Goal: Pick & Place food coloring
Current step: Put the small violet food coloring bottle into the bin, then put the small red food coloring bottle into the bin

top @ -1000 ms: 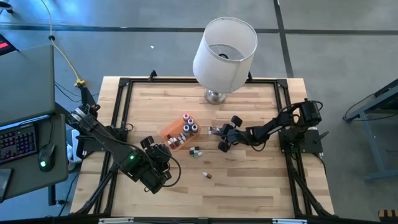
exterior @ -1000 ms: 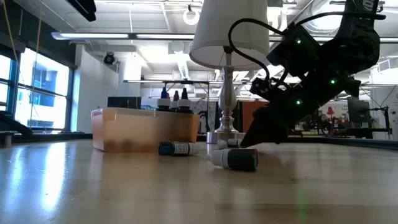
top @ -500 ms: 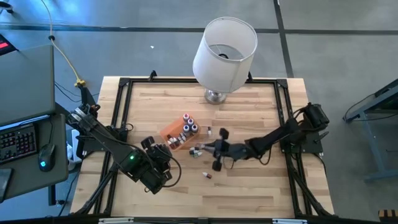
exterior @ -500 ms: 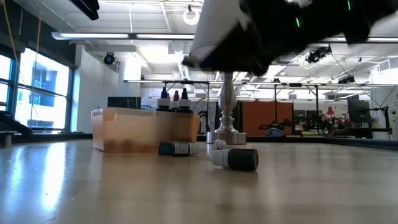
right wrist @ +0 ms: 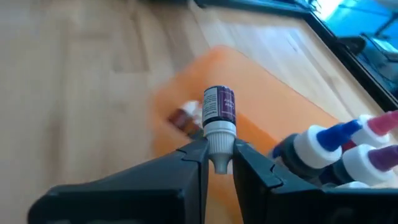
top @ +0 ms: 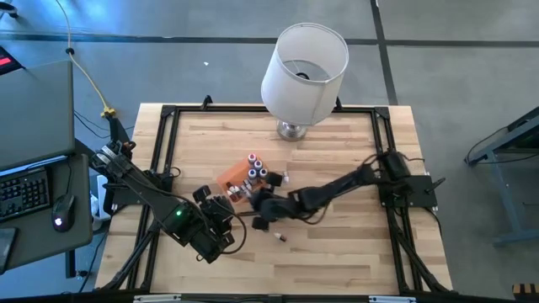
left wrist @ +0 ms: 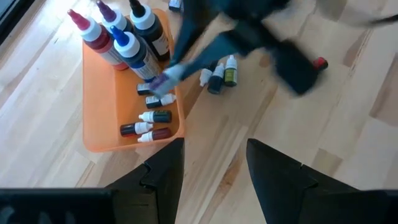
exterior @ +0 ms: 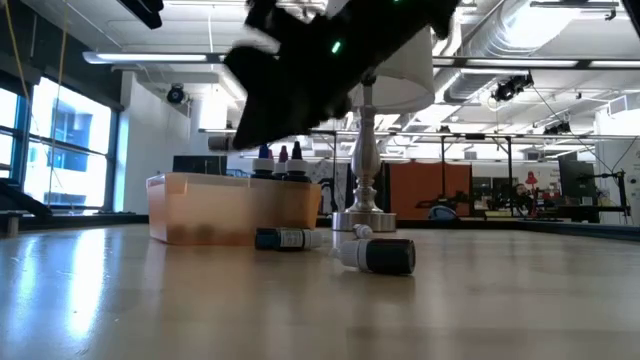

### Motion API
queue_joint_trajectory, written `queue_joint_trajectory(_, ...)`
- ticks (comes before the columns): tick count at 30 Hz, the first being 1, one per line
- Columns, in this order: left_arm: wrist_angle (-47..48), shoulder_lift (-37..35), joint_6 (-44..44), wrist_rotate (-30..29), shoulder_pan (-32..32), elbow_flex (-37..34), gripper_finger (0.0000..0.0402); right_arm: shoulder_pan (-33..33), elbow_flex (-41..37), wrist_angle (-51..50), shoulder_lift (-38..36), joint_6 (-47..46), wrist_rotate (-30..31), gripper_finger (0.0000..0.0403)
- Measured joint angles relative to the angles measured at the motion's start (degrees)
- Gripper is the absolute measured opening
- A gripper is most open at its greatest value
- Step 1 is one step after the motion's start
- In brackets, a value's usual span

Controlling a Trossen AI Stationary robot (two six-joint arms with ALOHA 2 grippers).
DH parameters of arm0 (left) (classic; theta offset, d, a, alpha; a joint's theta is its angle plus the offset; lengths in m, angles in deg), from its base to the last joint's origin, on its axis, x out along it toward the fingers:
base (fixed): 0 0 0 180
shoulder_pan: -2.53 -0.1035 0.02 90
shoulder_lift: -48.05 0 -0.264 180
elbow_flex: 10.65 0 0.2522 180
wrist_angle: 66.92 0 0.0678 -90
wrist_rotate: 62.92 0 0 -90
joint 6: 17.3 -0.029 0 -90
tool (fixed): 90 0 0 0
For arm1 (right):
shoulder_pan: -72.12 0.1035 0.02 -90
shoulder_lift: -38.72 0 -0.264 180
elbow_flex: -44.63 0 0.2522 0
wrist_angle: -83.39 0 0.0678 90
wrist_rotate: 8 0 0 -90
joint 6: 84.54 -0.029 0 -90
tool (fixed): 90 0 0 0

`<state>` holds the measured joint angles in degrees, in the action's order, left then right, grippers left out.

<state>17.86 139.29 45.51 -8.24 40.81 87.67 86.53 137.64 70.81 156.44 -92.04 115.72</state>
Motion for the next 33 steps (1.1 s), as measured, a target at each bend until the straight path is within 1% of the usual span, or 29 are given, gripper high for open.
queue_joint_trajectory(4,0.05,-0.01,0.0,0.27,0.0,0.0,0.017,-2.5,2.47,-0.22,3.01,-0.01,-0.64,0.0051)
queue_joint_trajectory(5,0.05,-0.01,-0.01,0.27,0.0,0.0,0.017,-3.08,2.76,-0.07,3.31,0.02,-1.93,0.0052)
queue_joint_trajectory(9,0.28,0.0,-0.09,0.33,0.0,-0.02,0.017,-5.08,2.79,-1.15,3.41,-1.46,-12.11,0.0067)
queue_joint_trajectory(11,0.43,0.0,-0.11,0.32,0.0,-0.02,0.017,-5.52,2.79,-0.81,3.41,-1.45,-14.1,0.0083)
queue_joint_trajectory(16,0.37,0.0,-0.13,0.34,-0.01,-0.02,0.017,-5.35,2.79,-0.53,3.41,0.34,-11.38,0.0123)
queue_joint_trajectory(20,-0.22,0.0,-0.13,0.29,-0.02,-0.02,0.017,-4.81,2.79,-0.73,3.26,0.92,-11.16,0.0147)
queue_joint_trajectory(23,-1.32,0.0,-0.13,0.02,0.0,-0.02,0.017,-3.68,2.77,-3.51,1.58,1.66,-11.94,0.016)
queue_joint_trajectory(25,-1.82,0.0,-0.86,-0.56,0.0,-0.04,0.017,-2.56,2.77,-8.05,-0.98,2.19,-12.37,0.0165)
queue_joint_trajectory(27,-5.44,-0.04,-3.36,-1.28,0.03,-1.24,0.017,-1.37,2.77,-14.19,-4.28,1.99,-12.68,0.0166)
queue_joint_trajectory(29,-11.74,0.03,-7.02,-1.47,0.0,-4.13,0.017,-0.11,2.77,-22.06,-7.84,0.55,-12.67,0.0165)
queue_joint_trajectory(31,-21.49,0.07,-11.34,-1.31,-0.02,-7.49,0.017,1.28,2.79,-30.9,-11.35,-2.1,-13.73,0.0162)
queue_joint_trajectory(33,-33.13,0.07,-16.76,0.69,-0.02,-11.26,0.017,2.72,2.74,-39.26,-14.42,-3.74,-15.52,0.0157)
